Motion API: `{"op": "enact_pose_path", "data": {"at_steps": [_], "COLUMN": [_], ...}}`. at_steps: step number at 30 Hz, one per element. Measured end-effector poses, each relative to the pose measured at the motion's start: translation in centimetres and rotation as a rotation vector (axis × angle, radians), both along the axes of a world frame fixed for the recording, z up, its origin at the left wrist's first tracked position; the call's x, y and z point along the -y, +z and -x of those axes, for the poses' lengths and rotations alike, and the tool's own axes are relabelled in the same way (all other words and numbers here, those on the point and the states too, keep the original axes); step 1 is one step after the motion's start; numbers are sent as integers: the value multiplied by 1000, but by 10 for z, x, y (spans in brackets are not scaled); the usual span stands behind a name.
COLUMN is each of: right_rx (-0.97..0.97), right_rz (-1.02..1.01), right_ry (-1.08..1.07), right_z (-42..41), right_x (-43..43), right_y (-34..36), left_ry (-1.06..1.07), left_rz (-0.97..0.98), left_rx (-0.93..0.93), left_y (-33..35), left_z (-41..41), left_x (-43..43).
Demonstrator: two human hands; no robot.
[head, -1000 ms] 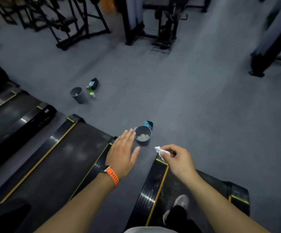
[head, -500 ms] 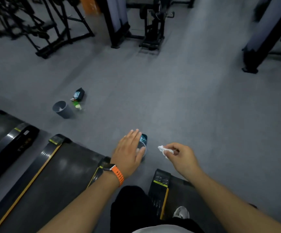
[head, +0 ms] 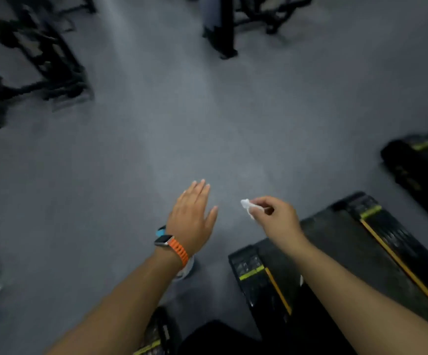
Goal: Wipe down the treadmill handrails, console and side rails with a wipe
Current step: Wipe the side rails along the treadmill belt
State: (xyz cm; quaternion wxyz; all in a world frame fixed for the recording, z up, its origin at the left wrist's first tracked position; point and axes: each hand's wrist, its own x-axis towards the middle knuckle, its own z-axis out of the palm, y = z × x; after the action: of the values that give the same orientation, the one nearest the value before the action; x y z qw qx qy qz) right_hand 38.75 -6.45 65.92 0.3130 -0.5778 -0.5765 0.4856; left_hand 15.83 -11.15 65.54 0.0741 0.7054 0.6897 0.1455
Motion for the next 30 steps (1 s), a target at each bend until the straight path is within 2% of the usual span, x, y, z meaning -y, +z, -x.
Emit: {"op": "enact_pose_path", "data": {"at_steps": [5, 14, 18, 22, 30], "right_rx": [34, 38, 22, 16, -58], "right_rz": [69, 114, 148, 181, 307], "right_ry": [-317, -739, -868, -904, -1055], "right_z": [-46, -139, -166, -174, -132], "right_x": [52, 191, 253, 287, 294], "right_y": [9, -2, -25, -62, -139], "left_ry": [-355, -768, -871, -935, -1035], "left_rz": [11, 77, 117, 147, 292], "left_rx": [4, 46, 19, -14, -49], "left_y": [11, -4, -19, -51, -132], "left_z": [-36, -153, -190, -202, -171], "left_x": [-16, 20, 48, 70, 53]}}
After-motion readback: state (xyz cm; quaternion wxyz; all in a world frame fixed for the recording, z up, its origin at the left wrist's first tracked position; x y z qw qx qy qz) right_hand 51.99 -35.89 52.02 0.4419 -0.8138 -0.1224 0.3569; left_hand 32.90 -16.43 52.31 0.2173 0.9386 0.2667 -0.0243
